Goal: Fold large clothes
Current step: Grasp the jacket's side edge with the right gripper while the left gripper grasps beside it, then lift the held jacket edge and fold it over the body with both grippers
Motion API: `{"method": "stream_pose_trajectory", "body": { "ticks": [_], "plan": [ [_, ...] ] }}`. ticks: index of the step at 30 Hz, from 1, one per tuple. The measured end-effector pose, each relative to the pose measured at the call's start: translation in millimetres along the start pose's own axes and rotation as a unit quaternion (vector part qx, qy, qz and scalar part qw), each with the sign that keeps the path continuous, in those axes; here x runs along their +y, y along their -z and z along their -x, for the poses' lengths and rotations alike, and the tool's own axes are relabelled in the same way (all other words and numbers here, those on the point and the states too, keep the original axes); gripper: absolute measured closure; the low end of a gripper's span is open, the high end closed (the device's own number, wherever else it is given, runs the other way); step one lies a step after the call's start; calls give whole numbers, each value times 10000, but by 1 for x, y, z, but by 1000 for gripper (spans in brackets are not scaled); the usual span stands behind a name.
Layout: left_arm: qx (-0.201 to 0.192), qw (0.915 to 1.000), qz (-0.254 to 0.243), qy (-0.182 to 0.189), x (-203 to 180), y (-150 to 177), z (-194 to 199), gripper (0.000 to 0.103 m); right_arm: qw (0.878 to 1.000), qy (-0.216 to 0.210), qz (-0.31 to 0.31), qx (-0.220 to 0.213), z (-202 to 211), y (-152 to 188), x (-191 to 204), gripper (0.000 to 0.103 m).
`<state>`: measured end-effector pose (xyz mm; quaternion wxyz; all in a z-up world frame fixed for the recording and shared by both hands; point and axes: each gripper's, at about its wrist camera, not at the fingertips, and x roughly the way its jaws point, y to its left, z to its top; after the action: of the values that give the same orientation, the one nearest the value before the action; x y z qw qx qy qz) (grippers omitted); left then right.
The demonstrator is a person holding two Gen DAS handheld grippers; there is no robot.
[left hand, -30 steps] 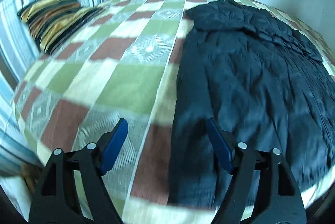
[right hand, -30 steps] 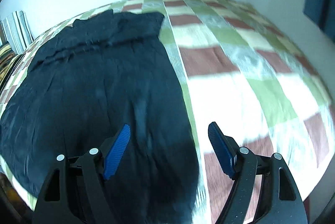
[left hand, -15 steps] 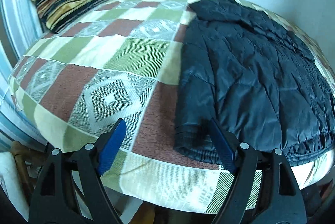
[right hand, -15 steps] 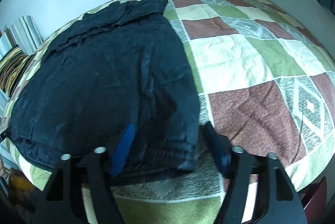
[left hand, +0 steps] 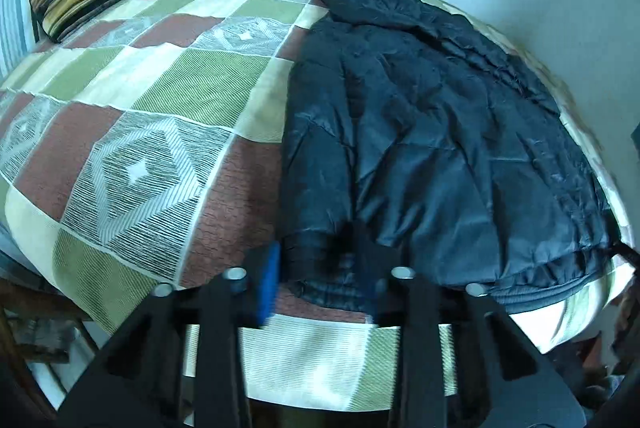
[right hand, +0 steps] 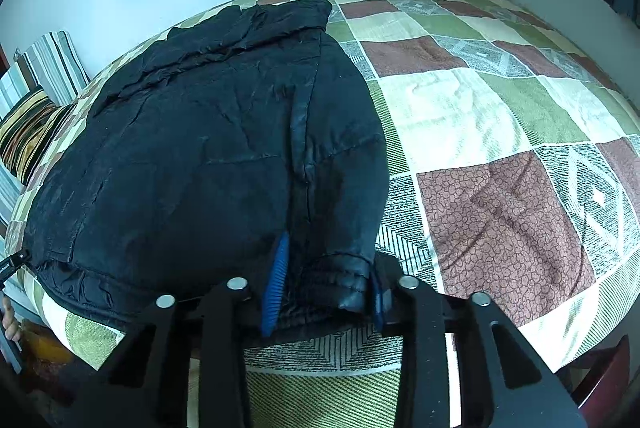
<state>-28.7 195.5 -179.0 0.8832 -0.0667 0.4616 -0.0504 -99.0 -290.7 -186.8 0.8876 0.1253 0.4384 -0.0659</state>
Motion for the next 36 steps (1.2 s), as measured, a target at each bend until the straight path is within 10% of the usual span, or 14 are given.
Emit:
{"method": "stream_pose_trajectory", "body": {
  "ticks": [3,18,36],
  "plan": [
    [-58,9999,-38,77,-5,0,4,91,10000,-43,12,-64,4,0,2,86],
    [-1074,9920,352,560,-7,-41,88,95,9937,-741,-287,-785,66,-20,9,94],
    [-1206,9923,267,124,-39,-241,-17,95,9874,-1063,-637,-987,-11,-214,20,94]
  ]
}}
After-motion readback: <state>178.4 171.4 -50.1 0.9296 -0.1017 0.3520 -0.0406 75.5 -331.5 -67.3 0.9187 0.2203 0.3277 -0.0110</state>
